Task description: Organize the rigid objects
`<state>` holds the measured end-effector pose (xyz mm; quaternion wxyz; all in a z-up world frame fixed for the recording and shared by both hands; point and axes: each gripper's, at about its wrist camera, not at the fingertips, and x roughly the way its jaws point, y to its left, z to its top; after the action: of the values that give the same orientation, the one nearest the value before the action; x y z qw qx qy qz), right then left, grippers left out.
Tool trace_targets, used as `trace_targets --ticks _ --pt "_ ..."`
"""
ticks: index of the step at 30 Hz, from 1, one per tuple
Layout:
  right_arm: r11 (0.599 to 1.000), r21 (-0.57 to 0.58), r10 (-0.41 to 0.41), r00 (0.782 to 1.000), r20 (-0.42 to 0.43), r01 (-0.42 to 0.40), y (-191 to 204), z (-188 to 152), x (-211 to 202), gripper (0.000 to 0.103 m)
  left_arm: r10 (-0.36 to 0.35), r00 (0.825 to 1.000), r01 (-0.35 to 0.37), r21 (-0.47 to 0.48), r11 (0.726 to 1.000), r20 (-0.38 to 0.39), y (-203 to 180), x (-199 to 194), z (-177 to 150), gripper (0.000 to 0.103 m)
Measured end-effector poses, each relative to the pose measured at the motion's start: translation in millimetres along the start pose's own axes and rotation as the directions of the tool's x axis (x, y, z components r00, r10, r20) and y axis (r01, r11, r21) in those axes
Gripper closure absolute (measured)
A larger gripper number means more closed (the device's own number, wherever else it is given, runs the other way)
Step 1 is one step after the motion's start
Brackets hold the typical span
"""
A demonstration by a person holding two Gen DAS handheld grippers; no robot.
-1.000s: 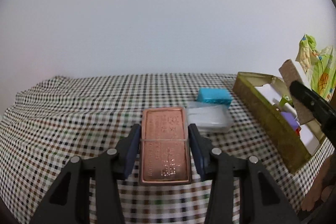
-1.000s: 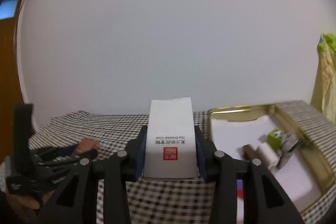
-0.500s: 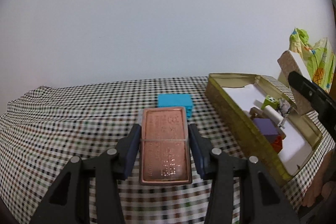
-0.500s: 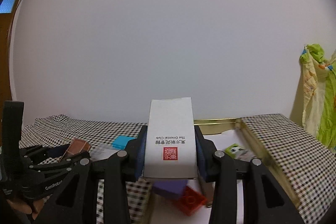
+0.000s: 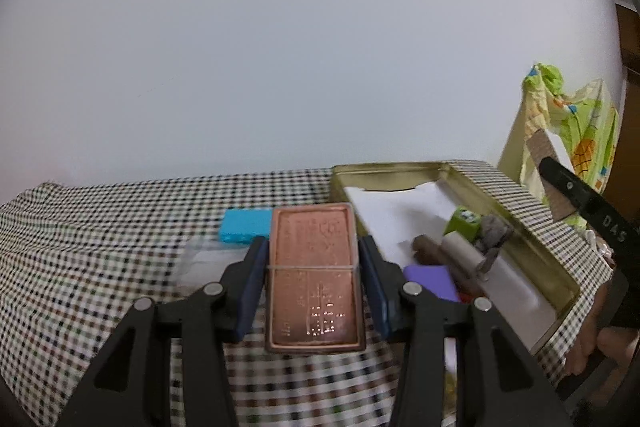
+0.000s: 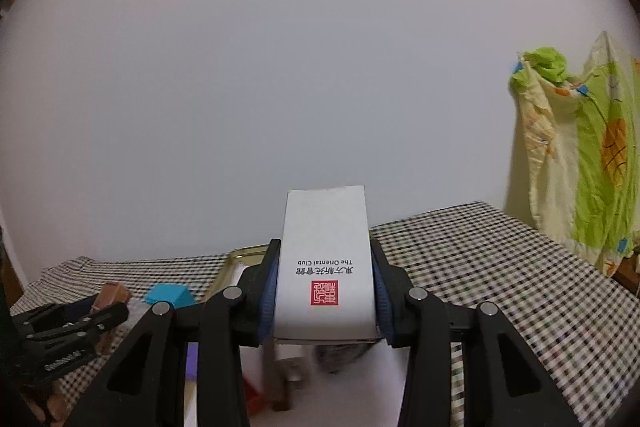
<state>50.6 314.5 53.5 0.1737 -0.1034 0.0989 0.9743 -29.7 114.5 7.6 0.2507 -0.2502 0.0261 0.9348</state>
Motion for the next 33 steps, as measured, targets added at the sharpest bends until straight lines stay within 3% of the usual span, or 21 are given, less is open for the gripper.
trace_targets --ticks 7,14,23,33 --pt "0.995 -0.073 -0.067 0.997 0.025 0.069 -22.5 2.3 13.9 0.060 -0.066 0.998 0.065 0.055 0.996 0.010 -41.3 7.3 5.1 0.058" --pt "0.994 -0.085 -0.075 0.996 -0.046 0.071 -32.1 -5.5 32.2 0.060 -0.137 0.990 0.138 0.089 0.986 -0.010 -79.7 11.7 4.6 0.058" --pt "0.997 -0.070 -0.025 0.993 -0.119 0.017 -34.7 -8.7 50.3 0.059 -0.154 0.987 0.159 0.113 0.981 -0.051 -116.4 18.3 0.5 0.058" --pt "0.996 -0.093 -0.011 0.988 -0.154 -0.003 -29.2 -14.8 58.5 0.059 -0.134 0.988 0.142 0.119 0.983 -0.072 -121.0 24.7 -4.7 0.058"
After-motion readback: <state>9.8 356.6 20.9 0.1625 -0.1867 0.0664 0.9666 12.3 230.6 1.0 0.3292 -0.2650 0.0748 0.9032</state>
